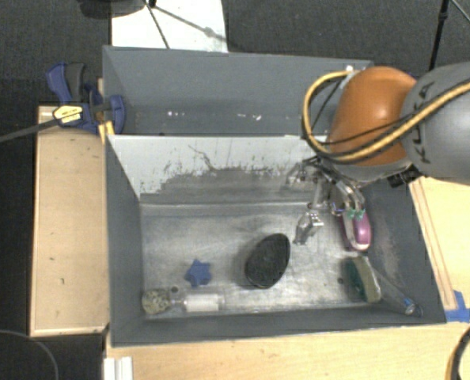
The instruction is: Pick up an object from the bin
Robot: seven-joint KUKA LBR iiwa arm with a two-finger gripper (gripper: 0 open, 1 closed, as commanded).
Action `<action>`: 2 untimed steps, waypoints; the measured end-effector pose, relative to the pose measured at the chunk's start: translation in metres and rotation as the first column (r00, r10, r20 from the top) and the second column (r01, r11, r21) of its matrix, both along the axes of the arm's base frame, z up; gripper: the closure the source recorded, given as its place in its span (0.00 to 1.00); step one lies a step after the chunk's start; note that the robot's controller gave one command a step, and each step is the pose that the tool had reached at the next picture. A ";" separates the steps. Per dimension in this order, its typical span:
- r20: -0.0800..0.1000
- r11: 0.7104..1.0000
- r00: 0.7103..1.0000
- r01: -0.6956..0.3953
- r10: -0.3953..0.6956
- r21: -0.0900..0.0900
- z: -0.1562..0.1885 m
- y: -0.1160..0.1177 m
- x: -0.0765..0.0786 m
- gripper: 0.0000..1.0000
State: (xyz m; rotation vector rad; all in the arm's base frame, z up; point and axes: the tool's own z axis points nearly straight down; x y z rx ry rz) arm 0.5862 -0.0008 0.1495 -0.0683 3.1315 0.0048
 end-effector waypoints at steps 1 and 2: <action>-0.014 0.981 0.981 -0.193 0.193 -0.001 -0.071 0.025 -0.069 0.00; -0.006 0.981 0.981 -0.194 0.193 -0.005 -0.068 0.023 -0.067 1.00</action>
Offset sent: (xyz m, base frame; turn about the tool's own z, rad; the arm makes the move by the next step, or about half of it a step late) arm -0.0677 0.0240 -0.0697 -0.1941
